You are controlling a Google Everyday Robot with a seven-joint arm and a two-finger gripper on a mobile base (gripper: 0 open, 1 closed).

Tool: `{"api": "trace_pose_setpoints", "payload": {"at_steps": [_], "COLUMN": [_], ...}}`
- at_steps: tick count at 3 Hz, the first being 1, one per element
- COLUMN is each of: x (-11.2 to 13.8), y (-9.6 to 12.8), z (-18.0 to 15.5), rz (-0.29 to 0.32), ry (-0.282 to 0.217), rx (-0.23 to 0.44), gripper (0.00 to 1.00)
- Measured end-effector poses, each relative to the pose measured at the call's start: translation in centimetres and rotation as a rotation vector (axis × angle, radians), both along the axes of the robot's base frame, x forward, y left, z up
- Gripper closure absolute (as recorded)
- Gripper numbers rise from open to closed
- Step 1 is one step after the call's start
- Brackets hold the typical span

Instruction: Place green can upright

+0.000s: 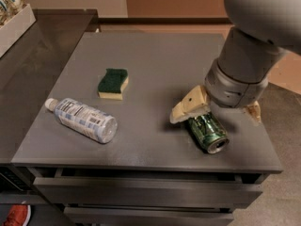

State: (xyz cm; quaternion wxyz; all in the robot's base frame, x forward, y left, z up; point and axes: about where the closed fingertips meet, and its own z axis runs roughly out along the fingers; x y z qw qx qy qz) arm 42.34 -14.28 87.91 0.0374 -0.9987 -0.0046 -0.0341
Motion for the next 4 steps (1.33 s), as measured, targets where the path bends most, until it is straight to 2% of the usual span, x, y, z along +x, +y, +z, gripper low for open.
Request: {"api": "trace_pose_setpoints", "payload": {"at_steps": [2, 4], "x": [0.1, 0.1], "y": [-0.3, 0.2], "z": [-1.3, -2.6], "rz": [0.04, 0.105], "ry": [0.004, 0.024], "rx": [-0.015, -0.04], "gripper": [0.0, 0.0]}}
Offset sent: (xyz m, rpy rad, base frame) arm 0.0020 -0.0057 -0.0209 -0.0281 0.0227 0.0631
